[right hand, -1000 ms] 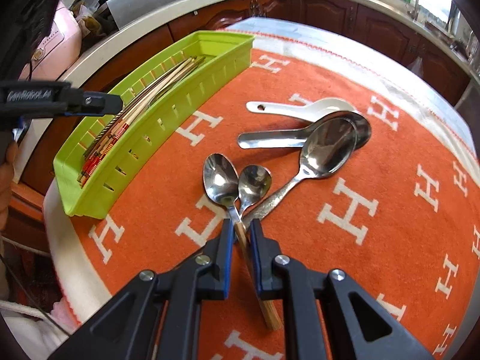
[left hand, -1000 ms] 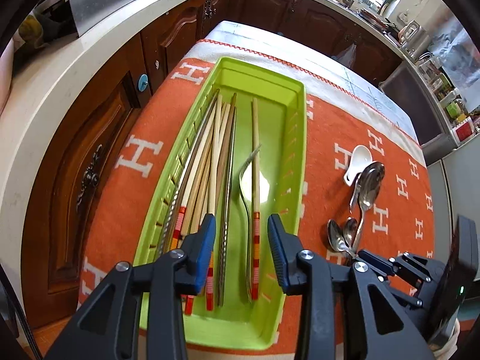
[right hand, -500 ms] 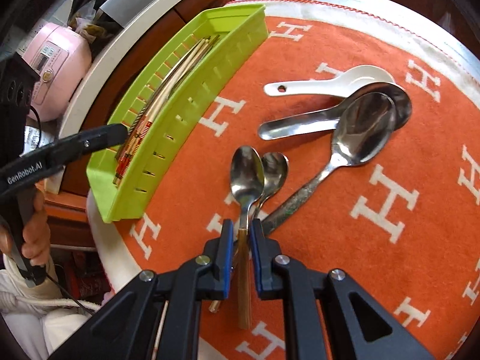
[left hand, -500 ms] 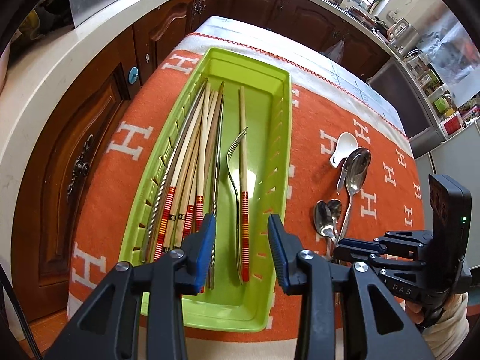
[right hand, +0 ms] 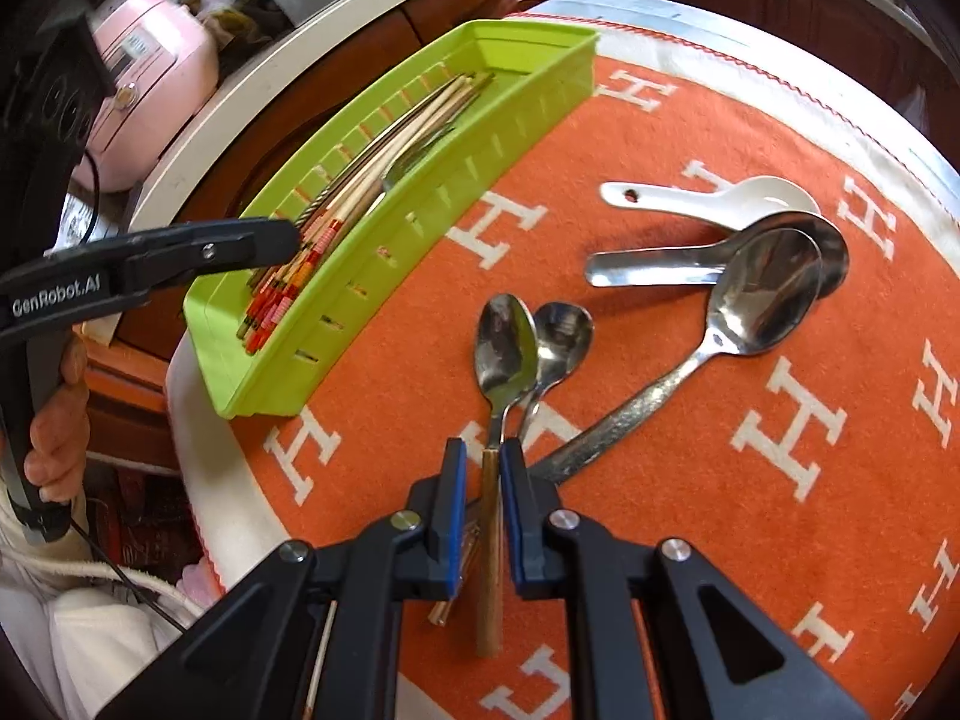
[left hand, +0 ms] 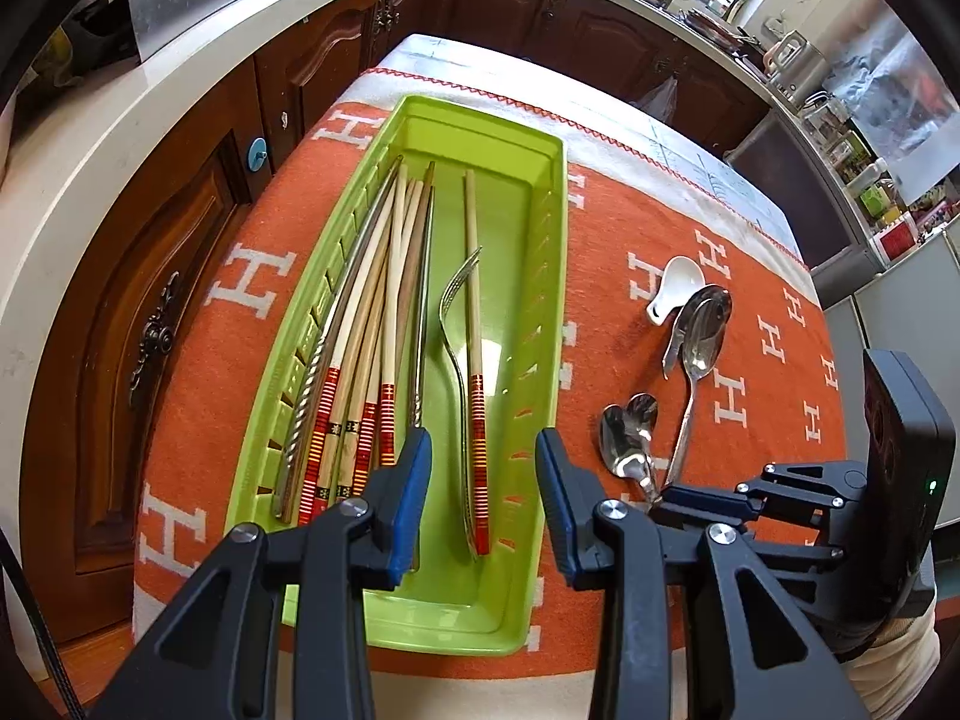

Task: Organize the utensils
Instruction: 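Carry the wooden-handled spoon over the green tray with the right tool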

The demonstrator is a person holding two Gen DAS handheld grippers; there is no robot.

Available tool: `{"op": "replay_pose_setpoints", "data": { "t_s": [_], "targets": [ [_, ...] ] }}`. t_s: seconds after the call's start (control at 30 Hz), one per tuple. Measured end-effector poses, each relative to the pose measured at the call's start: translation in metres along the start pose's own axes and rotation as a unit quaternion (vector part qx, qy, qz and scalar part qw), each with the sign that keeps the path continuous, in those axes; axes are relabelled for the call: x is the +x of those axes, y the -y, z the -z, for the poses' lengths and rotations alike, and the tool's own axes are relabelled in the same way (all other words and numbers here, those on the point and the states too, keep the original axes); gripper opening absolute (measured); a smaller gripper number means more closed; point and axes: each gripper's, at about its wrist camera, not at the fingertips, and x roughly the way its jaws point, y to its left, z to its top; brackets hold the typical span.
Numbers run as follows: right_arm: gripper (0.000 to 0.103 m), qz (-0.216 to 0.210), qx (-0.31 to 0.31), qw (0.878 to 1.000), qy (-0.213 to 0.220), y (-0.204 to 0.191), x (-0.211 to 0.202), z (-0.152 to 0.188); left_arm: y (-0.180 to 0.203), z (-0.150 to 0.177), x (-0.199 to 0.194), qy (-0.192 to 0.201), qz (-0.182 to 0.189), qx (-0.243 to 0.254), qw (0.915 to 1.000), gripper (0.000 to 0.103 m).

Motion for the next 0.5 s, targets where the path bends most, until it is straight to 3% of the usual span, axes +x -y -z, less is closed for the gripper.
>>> {"op": "replay_pose_setpoints", "data": {
  "t_s": [0.17, 0.5],
  "targets": [
    [0.011, -0.008, 0.003, 1.000, -0.005, -0.002, 0.005, -0.002, 0.001, 0.001, 0.000, -0.003, 0.005, -0.001, 1.0000, 0.034],
    [0.006, 0.060, -0.028, 0.998, 0.007, -0.026, 0.010, 0.002, 0.001, 0.002, 0.000, -0.006, 0.005, 0.001, 1.0000, 0.034]
  ]
}}
